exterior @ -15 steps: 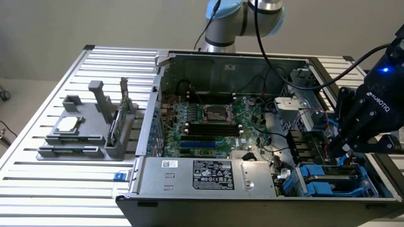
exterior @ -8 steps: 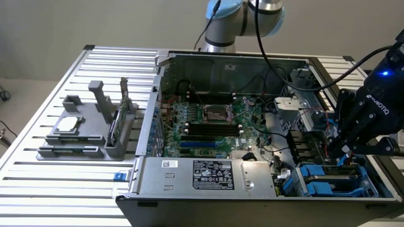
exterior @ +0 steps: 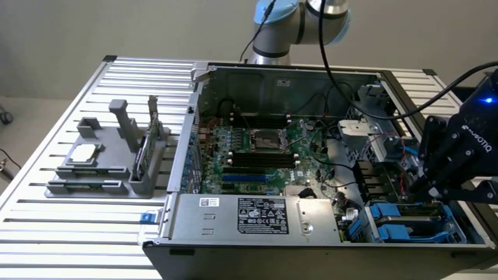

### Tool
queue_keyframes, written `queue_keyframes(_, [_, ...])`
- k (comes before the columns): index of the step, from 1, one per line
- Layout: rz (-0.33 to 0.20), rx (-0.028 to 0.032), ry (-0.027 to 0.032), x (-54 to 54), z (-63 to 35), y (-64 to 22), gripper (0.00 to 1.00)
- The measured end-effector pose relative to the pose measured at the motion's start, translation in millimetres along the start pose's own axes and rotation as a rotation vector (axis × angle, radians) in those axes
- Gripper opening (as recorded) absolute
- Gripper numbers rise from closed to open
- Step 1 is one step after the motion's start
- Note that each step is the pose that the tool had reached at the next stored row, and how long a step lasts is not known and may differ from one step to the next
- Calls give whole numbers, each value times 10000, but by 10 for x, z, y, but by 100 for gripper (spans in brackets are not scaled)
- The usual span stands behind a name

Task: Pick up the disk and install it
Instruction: 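Insert the second disk wire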

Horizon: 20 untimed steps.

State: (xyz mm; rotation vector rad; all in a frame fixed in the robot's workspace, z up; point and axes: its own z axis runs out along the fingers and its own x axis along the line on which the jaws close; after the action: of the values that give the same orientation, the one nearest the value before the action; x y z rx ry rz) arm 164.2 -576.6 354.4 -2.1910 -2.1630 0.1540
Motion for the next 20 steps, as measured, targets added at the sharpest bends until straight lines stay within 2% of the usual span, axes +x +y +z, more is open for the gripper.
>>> queue_keyframes(13, [-3,1,28,-19,65,7,16])
queue_keyframes(17, [-6,2,60,-27,91,10,16])
queue_keyframes(20, [-12,12,109,-34,95,11,16])
